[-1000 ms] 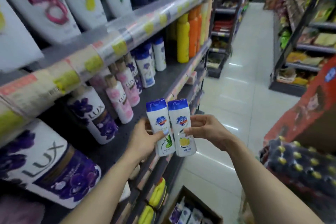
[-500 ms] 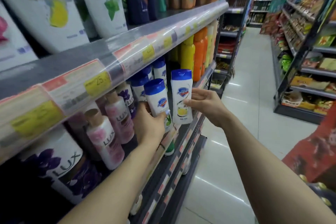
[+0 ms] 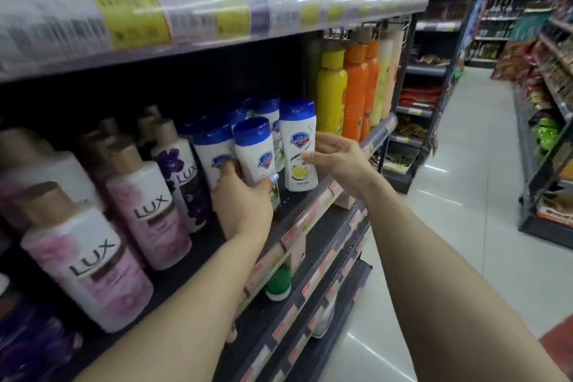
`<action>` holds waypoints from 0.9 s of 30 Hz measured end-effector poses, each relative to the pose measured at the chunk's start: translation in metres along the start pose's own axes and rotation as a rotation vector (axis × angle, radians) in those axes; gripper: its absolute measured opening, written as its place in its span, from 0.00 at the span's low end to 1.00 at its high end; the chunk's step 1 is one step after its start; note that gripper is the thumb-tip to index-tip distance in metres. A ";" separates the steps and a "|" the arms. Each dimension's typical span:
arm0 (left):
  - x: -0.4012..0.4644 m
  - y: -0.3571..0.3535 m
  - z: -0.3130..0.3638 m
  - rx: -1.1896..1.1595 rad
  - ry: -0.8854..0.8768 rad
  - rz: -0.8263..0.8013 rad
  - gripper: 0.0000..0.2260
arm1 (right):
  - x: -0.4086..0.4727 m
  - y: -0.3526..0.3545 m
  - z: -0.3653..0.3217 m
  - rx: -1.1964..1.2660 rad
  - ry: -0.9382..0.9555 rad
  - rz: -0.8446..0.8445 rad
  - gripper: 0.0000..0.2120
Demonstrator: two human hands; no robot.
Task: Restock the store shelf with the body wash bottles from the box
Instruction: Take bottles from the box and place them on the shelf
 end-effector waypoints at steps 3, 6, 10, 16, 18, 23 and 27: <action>0.005 -0.007 -0.003 -0.009 -0.005 0.025 0.17 | 0.013 0.003 0.011 -0.013 -0.013 -0.009 0.25; 0.004 -0.012 -0.004 -0.042 0.000 0.035 0.16 | 0.020 0.004 0.017 0.019 -0.003 -0.021 0.26; 0.004 -0.017 -0.002 -0.069 0.006 0.040 0.17 | 0.029 0.004 0.021 0.013 -0.017 -0.044 0.28; 0.009 -0.022 -0.001 0.024 -0.006 0.092 0.19 | 0.039 0.004 0.023 -0.058 -0.011 -0.052 0.29; 0.011 -0.025 0.000 0.048 -0.023 0.108 0.19 | 0.041 0.003 0.022 -0.071 0.003 -0.060 0.27; 0.017 -0.031 -0.005 0.054 -0.008 0.114 0.16 | 0.047 0.000 0.021 -0.111 0.036 -0.054 0.25; 0.020 -0.036 -0.008 0.040 0.030 0.120 0.15 | 0.052 0.003 0.023 -0.076 0.047 -0.012 0.28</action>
Point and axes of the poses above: each hand's wrist, its own x-axis towards the middle knuckle, its own y-axis out of the back of the hand, z = x × y, the point moved 6 cm from there along x, towards the middle knuckle, and after that the axes turned 7 degrees about x, right-handed, at the moved point
